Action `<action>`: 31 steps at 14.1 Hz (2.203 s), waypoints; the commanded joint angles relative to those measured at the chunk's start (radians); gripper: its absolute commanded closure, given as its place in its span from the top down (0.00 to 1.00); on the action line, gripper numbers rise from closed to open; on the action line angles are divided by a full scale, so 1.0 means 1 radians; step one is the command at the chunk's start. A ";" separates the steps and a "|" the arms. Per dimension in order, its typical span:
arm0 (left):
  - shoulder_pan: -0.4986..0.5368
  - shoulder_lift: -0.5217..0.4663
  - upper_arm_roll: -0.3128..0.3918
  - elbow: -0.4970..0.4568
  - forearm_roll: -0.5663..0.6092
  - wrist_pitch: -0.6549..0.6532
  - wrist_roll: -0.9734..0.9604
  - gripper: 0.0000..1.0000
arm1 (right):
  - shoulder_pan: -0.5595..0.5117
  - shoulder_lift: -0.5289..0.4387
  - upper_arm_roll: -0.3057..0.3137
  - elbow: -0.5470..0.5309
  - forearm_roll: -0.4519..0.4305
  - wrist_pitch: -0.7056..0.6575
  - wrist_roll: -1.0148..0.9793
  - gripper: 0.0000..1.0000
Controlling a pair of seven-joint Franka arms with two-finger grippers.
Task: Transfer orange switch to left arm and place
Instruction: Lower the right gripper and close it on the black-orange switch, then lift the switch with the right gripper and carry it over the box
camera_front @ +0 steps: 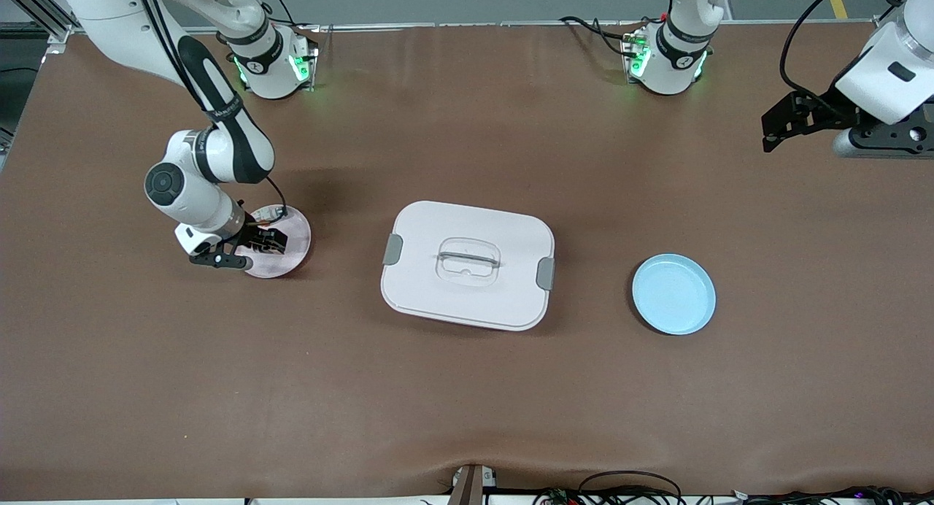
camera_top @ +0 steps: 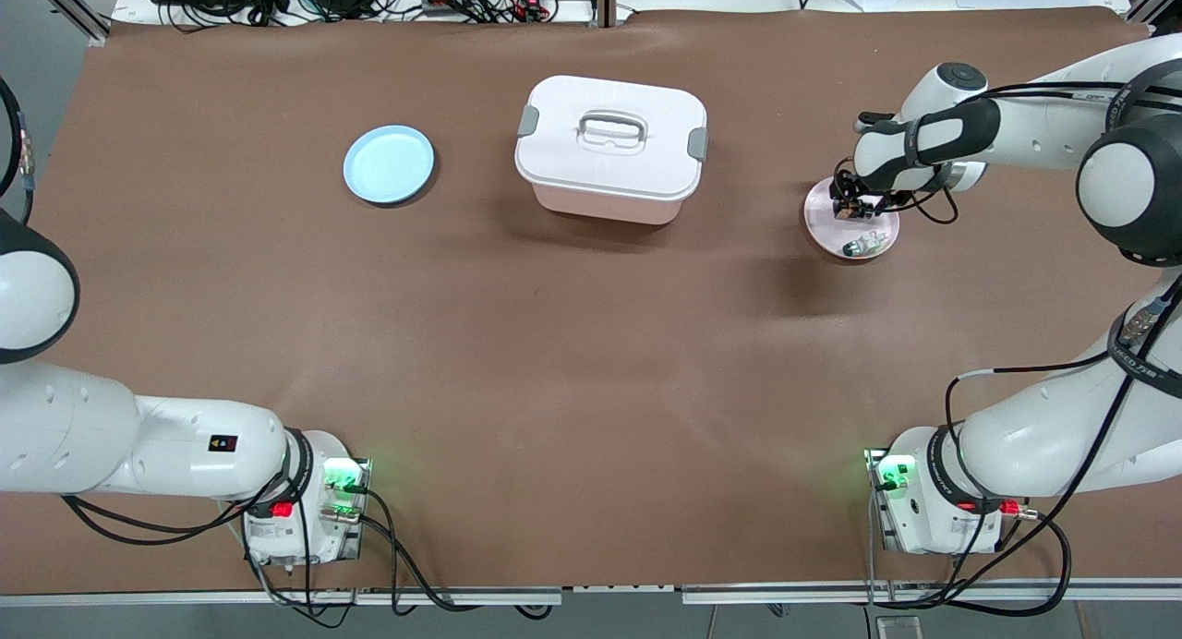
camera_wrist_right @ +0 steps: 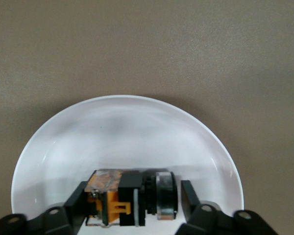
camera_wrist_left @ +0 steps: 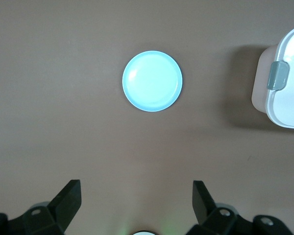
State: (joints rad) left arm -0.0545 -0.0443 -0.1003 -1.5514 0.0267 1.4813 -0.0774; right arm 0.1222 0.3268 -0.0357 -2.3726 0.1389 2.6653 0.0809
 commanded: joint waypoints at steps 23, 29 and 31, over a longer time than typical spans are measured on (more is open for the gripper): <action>-0.001 -0.003 -0.006 0.008 0.016 -0.006 -0.001 1.00 | 0.108 -0.114 0.036 0.496 0.343 -0.754 0.622 0.00; -0.004 -0.006 -0.009 -0.004 -0.002 -0.009 -0.002 1.00 | 0.264 -0.069 0.034 0.723 0.459 -0.754 1.052 0.00; -0.004 -0.011 -0.022 -0.012 -0.048 -0.012 -0.022 1.00 | 0.307 -0.033 0.034 0.811 0.465 -0.754 1.193 0.00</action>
State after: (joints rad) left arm -0.0562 -0.0445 -0.1091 -1.5549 0.0099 1.4804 -0.0802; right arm 0.3966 0.2316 0.0086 -1.6743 0.5768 1.9317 1.1576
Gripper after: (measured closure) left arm 0.000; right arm 0.273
